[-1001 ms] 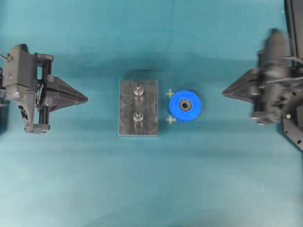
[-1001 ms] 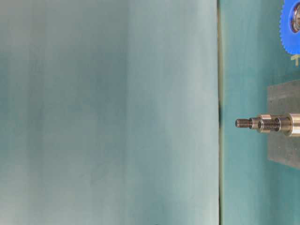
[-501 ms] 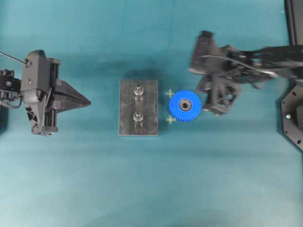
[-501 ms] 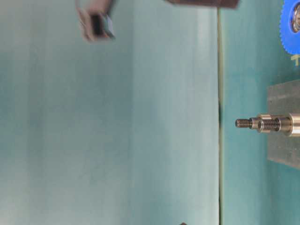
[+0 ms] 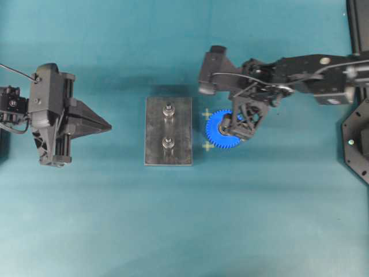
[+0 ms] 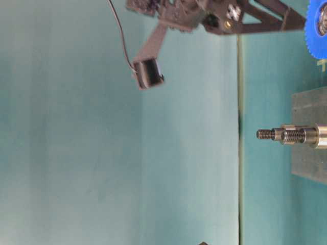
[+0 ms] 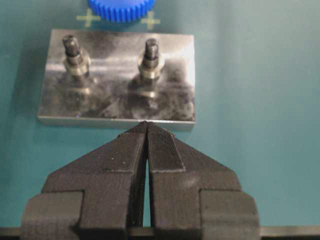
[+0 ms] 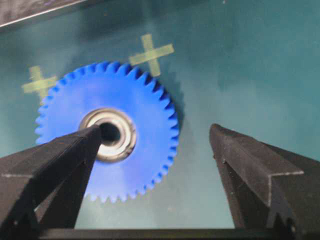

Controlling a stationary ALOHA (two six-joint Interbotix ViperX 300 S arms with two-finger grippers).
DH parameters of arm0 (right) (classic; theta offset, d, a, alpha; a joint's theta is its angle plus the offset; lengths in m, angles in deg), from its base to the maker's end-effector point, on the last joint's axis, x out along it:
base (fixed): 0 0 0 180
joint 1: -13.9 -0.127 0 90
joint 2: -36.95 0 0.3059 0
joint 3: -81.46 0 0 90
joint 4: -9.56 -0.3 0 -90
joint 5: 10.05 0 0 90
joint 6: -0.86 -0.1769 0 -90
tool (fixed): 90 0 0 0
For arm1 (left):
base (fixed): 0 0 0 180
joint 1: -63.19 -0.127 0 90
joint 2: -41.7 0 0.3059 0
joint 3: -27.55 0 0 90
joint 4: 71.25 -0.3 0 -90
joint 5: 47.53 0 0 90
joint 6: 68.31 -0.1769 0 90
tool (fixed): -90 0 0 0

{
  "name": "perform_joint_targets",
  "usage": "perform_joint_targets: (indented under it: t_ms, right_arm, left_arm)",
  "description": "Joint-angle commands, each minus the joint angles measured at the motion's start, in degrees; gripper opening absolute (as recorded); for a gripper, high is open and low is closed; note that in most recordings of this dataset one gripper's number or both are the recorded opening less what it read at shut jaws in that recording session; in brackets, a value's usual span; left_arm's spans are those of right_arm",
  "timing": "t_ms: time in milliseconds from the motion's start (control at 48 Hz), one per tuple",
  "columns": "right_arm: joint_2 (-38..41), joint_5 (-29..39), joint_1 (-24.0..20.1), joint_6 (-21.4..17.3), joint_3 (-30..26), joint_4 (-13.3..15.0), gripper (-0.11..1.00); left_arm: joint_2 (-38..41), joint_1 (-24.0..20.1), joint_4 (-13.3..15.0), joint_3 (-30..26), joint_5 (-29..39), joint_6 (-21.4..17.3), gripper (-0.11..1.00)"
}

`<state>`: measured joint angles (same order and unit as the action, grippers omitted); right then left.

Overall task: Fit the large gear onto the shaft.
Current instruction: 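Lower the right gripper over the blue gear and grasp its rim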

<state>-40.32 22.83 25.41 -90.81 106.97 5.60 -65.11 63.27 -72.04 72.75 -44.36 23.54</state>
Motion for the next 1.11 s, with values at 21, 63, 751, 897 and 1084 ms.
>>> perform_joint_targets:
  t_ms: [21, 63, 751, 897, 1084]
  right_arm:
    - [0.26, 0.00, 0.44, 0.62, -1.23, 0.09, 0.93]
    - [0.70, 0.00, 0.44, 0.62, -1.23, 0.09, 0.93]
    - [4.31, 0.88, 0.09, 0.62, -1.41, 0.09, 0.93]
    - [4.92, 1.05, 0.18, 0.44, -1.41, 0.18, 0.92]
    - [5.01, 2.72, 0.09, 0.09, -1.49, 0.09, 0.69]
  left_arm:
    - [-0.18, 0.00, -0.09, -0.97, -0.26, 0.00, 0.00]
    - [-0.18, 0.00, -0.09, -0.97, -0.18, 0.00, 0.00]
    - [0.09, 0.00, -0.09, -0.70, -0.62, 0.00, 0.00]
    - [0.18, 0.00, -0.18, -0.70, -0.79, 0.00, 0.00]
    - [0.18, 0.00, -0.09, -0.70, -0.97, 0.00, 0.00]
